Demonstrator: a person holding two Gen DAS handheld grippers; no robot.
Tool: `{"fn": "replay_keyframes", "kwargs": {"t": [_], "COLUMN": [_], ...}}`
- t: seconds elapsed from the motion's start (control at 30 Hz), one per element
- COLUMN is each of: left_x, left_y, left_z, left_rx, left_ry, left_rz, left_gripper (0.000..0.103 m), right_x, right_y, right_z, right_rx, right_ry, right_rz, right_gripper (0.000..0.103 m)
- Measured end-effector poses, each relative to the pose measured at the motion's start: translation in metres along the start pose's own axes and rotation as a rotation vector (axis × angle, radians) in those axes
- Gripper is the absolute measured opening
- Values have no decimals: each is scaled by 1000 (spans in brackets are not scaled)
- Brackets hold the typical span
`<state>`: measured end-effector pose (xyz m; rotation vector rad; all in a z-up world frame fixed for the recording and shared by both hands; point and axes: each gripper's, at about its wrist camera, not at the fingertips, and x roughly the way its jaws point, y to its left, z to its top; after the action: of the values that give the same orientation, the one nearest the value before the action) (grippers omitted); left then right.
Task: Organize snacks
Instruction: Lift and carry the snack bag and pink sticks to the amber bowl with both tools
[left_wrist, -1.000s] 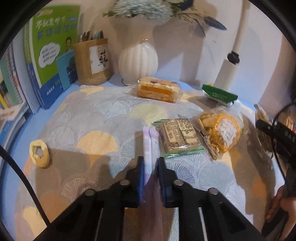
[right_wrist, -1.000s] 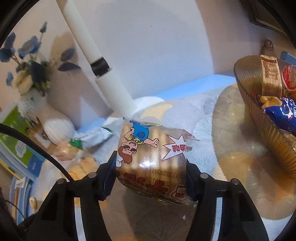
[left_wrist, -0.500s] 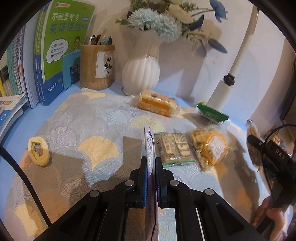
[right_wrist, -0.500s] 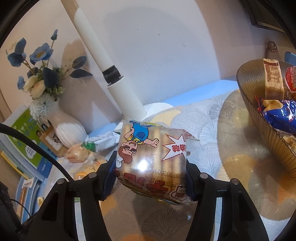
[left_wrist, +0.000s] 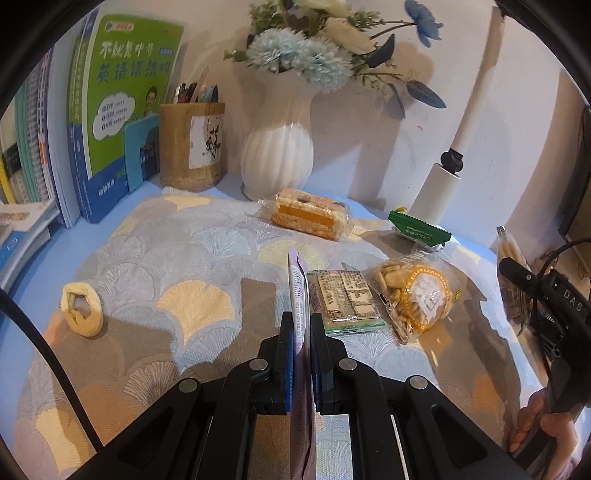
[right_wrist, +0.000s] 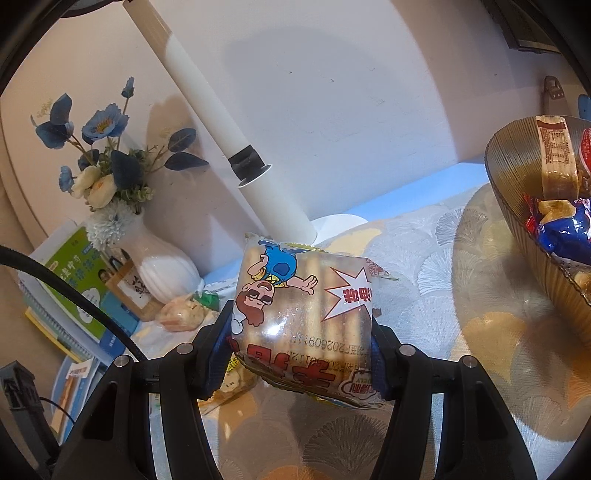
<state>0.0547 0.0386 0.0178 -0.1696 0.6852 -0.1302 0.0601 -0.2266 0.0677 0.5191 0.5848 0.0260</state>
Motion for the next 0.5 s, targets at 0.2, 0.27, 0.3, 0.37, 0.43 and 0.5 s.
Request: {"fn": "replay_keyframes", "kwargs": {"t": [0.2,0.27,0.3,0.37,0.43,0.5], "left_x": [-2,-2,-3,-5,-8,-9], "left_y": [-5,-2,-1,0,-2,-8], "left_z": [0,0,0,0,0,1], "left_rx": [31,18,13,8,12,34], "left_ry": [-15,-15,-17,-24,-33,-33], "left_rz": [22,24,27,31,40,53], "left_gripper": [7,7,7,7,7,7], "right_x": [0,0,0,-1,-6,-17], "right_y": [16,23,26,28,26,20], "right_z": [-5,-8,-10,-13,-17,-21], "right_rx": [-80,-114,-129,-136,-99,-37], "right_ry": [0,3,8,20,39,51], "right_rz": [-24,-22,-19,-13,23,72], "right_gripper": [60,60,60,60,60,60]}}
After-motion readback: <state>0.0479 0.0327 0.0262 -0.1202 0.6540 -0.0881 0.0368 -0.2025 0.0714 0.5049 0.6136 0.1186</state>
